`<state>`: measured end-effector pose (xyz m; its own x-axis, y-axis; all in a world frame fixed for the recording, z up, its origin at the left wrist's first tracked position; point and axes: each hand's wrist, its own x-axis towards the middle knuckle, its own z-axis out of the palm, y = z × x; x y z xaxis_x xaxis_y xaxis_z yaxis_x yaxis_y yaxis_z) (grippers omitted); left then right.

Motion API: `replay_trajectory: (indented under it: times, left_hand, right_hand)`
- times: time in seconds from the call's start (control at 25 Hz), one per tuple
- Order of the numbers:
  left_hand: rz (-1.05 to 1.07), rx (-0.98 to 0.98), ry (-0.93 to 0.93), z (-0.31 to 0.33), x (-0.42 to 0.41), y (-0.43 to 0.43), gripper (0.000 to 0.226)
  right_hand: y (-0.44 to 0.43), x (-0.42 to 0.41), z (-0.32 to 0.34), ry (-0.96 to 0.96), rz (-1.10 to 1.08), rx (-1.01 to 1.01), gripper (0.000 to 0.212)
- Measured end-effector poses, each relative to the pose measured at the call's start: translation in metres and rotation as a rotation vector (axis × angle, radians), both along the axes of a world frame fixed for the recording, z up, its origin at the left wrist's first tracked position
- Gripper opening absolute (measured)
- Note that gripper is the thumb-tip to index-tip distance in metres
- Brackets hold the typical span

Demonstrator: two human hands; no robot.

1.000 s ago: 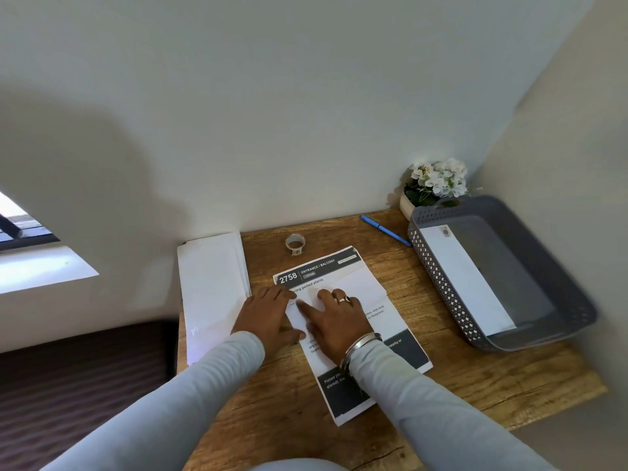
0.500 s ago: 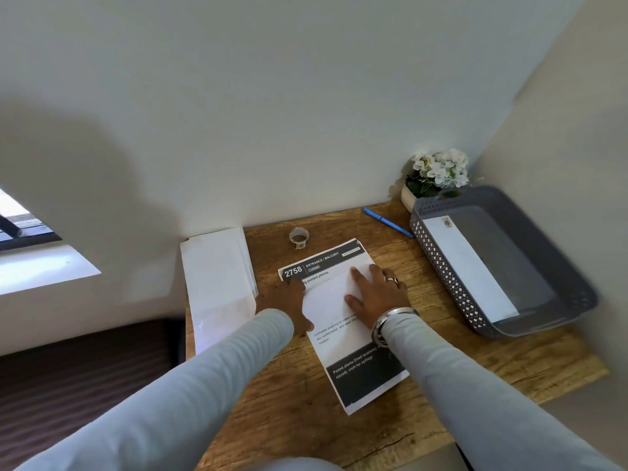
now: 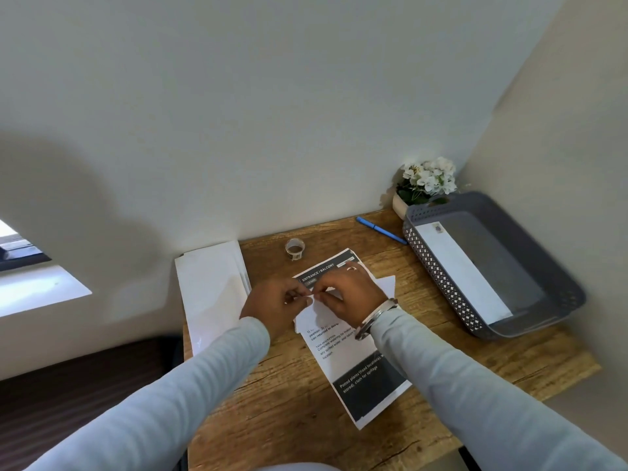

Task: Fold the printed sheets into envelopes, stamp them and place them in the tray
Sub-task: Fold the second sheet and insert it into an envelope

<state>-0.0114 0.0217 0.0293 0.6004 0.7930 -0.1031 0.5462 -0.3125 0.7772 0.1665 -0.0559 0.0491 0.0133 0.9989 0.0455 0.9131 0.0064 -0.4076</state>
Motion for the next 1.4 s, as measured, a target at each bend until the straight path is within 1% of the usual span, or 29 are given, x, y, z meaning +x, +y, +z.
replay_trajectory:
  times: [0.08, 0.16, 0.32, 0.6, 0.72, 0.8, 0.92, 1.08, 1.16, 1.28, 1.4]
  left_hand:
    - [0.011, 0.034, -0.077, 0.009, -0.009, 0.004, 0.003]
    - [0.016, 0.058, -0.130, 0.015, -0.017, 0.006, 0.002]
    - [0.016, 0.077, -0.144, 0.023, -0.027, 0.010, 0.003]
    - [0.080, 0.052, -0.154, 0.028, -0.058, 0.024, 0.005]
    - [0.103, 0.052, -0.143, 0.027, -0.066, 0.027, 0.002]
    - [0.103, 0.057, -0.107, 0.025, -0.069, 0.026, 0.005]
    - [0.050, 0.094, -0.036, 0.028, -0.057, 0.020, 0.011]
    - [-0.112, 0.190, -0.031, 0.043, -0.028, 0.012, 0.014]
    - [-0.113, 0.192, -0.049, 0.044, -0.024, 0.012, 0.011]
    - [-0.056, 0.126, -0.135, 0.040, -0.030, 0.012, 0.005]
    - [0.007, 0.076, -0.191, 0.038, -0.036, 0.007, 0.003]
  right_hand:
    - [0.004, -0.005, 0.004, 0.132, 0.008, 0.045, 0.009]
    - [0.006, -0.009, 0.008, 0.230, -0.003, 0.048, 0.007]
    - [0.005, -0.011, 0.018, 0.275, -0.001, 0.021, 0.006]
    - [-0.013, 0.026, 0.028, 0.176, -0.102, -0.098, 0.008]
    - [-0.018, 0.031, 0.031, 0.123, -0.144, -0.106, 0.008]
    - [-0.018, 0.031, 0.036, 0.067, -0.161, -0.091, 0.006]
    - [-0.013, 0.016, 0.047, -0.015, -0.091, -0.034, 0.011]
    - [-0.004, -0.007, 0.057, -0.037, 0.042, 0.065, 0.011]
    - [-0.005, -0.005, 0.060, 0.029, 0.027, 0.071, 0.009]
    - [-0.009, 0.010, 0.061, 0.169, -0.038, 0.063, 0.008]
    - [-0.012, 0.025, 0.061, 0.390, -0.172, 0.134, 0.013]
